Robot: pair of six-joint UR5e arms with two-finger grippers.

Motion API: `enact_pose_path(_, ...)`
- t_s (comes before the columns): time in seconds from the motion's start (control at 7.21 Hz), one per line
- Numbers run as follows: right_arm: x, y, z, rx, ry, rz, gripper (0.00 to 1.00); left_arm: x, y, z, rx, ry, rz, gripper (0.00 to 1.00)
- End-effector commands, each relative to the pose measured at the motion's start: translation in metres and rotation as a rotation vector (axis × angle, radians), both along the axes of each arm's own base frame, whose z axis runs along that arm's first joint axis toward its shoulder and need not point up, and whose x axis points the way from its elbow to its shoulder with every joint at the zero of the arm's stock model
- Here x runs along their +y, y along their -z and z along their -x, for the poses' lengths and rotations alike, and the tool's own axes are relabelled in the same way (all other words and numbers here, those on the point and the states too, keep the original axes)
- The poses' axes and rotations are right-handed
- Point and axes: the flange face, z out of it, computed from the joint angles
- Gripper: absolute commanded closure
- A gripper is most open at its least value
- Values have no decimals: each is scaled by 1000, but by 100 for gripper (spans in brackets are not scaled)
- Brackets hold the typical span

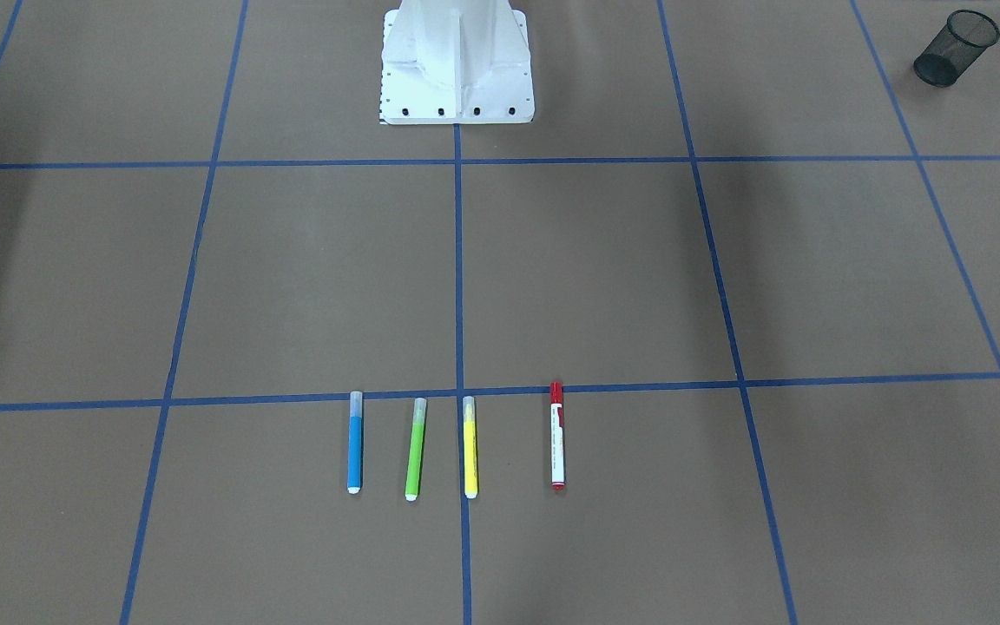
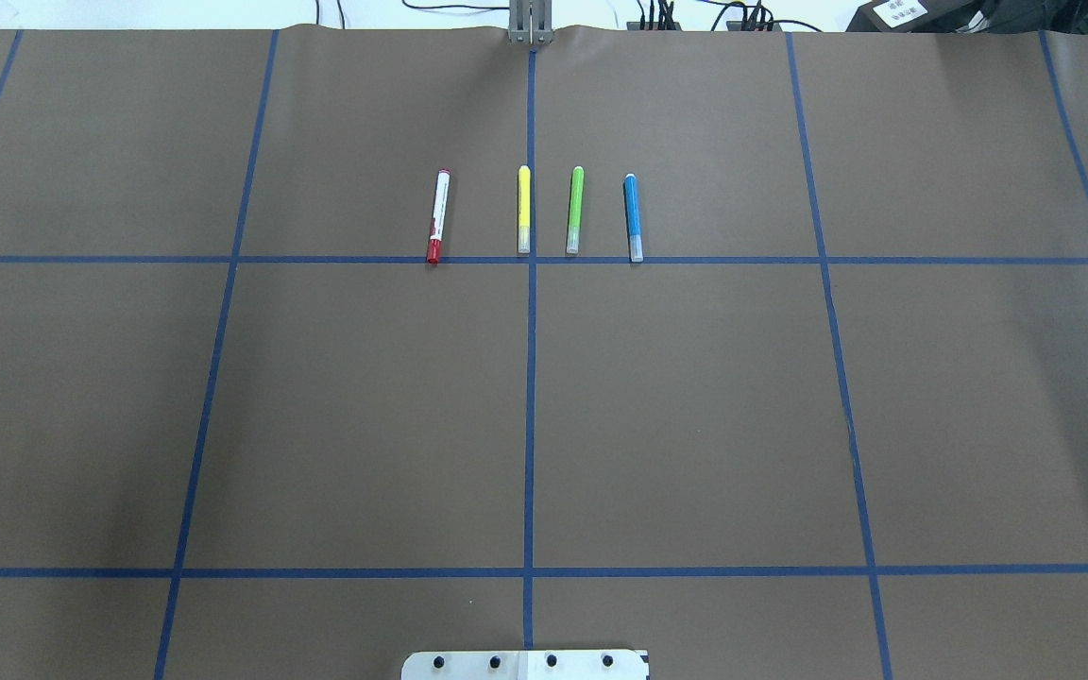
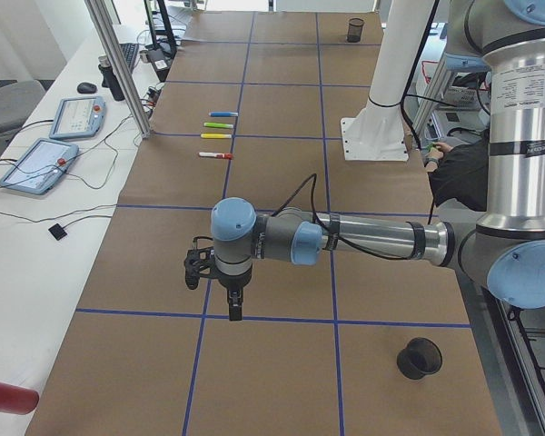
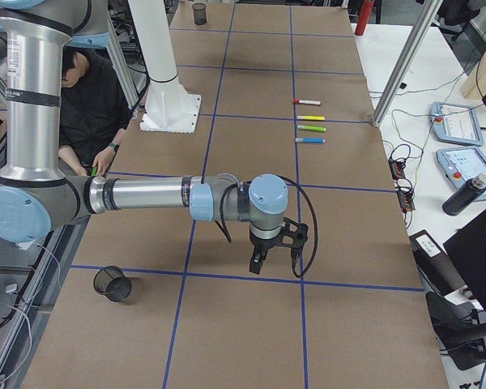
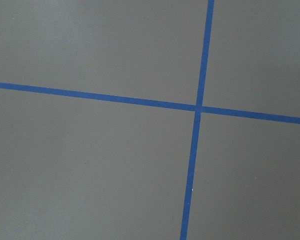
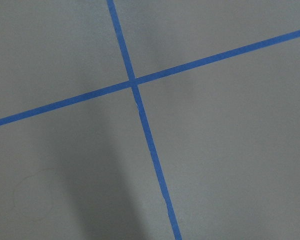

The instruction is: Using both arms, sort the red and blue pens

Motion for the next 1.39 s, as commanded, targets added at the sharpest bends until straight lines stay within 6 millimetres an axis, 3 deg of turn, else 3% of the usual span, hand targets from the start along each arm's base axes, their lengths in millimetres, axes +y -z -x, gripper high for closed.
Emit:
enact_pose_path(0.0, 0, 1, 0, 1, 2, -3, 1, 0, 0, 0, 0, 1, 1, 0)
enact_pose_path(0.83, 0, 4, 0, -5, 2, -14, 1, -1, 0, 0, -5, 9, 5, 0)
enact_pose_path(1.11, 0, 7, 1, -10, 0, -16, 1, -4, 23, 0, 5, 3, -58, 0)
enact_pose_path(1.25, -1, 8, 1, -10, 0, -19, 1, -4, 17, -2, 5, -3, -46, 0)
